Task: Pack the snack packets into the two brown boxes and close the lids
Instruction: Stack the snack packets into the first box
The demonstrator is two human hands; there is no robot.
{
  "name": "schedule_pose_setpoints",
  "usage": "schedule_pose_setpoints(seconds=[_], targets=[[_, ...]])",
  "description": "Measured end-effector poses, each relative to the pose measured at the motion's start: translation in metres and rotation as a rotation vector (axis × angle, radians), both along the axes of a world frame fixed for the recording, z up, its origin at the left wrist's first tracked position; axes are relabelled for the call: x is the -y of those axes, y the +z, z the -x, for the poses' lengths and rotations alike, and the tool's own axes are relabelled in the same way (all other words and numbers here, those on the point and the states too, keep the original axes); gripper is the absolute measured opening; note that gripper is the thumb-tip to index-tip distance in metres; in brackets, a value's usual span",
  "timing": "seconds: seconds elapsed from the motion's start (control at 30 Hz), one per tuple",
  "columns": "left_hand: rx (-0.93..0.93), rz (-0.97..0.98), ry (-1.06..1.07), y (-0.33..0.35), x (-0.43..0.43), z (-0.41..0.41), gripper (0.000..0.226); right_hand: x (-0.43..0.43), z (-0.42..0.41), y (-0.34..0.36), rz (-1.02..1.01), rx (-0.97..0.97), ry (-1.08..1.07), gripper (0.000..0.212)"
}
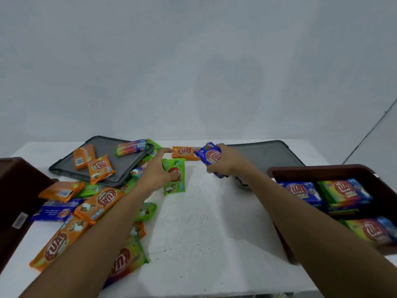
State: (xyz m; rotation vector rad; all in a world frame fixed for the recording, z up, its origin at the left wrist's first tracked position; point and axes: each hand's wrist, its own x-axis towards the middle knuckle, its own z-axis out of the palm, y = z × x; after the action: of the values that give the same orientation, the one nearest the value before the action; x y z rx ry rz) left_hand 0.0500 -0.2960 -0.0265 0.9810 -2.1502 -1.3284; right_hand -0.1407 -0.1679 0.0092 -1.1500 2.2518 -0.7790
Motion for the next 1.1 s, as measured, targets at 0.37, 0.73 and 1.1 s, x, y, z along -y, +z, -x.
schedule_pose_setpoints(seconds=[0.37,0.73,1.1], targets=[[-0.262,-0.046,-0.044,0.063,-0.110,0.081,0.050,-0.151,0.079,0.050,0.224,-0.041,0.120,0.027],[-0.007,0.051,-0.300,0.068,-0.249,0.164,0.014,-0.302,0.186,0.033,-0.145,-0.294,0.376,0.018],[0.702,0.779,-0.689,0.042,-0.286,0.174,0.039,-0.325,0.188,0.012,-0.287,-0.441,0.496,0.033]])
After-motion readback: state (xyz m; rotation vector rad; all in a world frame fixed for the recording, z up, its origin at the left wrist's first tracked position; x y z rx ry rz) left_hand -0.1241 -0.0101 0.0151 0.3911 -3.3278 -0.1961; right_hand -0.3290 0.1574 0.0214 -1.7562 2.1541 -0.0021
